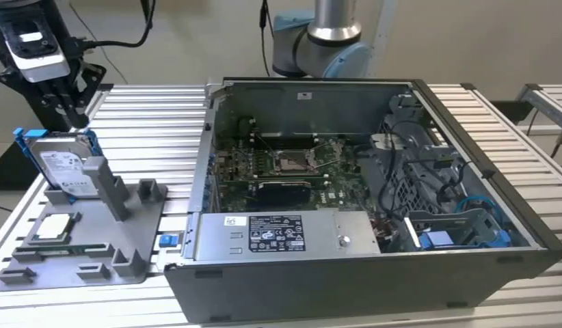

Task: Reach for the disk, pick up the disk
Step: 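Reach for the disk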

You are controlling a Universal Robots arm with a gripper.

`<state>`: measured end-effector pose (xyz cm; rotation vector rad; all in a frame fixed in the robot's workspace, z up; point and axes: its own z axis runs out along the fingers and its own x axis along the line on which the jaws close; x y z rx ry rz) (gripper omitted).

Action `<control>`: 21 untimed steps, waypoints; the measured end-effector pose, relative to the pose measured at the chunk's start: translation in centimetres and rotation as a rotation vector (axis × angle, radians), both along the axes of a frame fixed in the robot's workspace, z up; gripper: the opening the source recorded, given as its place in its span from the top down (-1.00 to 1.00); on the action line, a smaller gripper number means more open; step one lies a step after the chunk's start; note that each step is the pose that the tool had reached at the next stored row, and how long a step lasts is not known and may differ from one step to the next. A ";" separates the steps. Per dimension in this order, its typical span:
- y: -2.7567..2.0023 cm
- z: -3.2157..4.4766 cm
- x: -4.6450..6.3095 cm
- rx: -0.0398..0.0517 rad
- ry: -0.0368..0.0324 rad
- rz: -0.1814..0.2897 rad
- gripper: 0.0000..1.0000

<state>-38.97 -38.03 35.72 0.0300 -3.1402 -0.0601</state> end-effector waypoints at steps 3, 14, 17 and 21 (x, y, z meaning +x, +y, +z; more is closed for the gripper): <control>0.36 0.00 -1.3 -0.0001 0.0002 0.000 1.00; 0.85 -0.07 -6.3 0.0000 0.0001 0.000 1.00; 0.95 -0.09 -7.4 -0.0001 0.0003 0.000 1.00; 0.96 -0.11 -7.6 0.0000 0.0001 0.000 1.00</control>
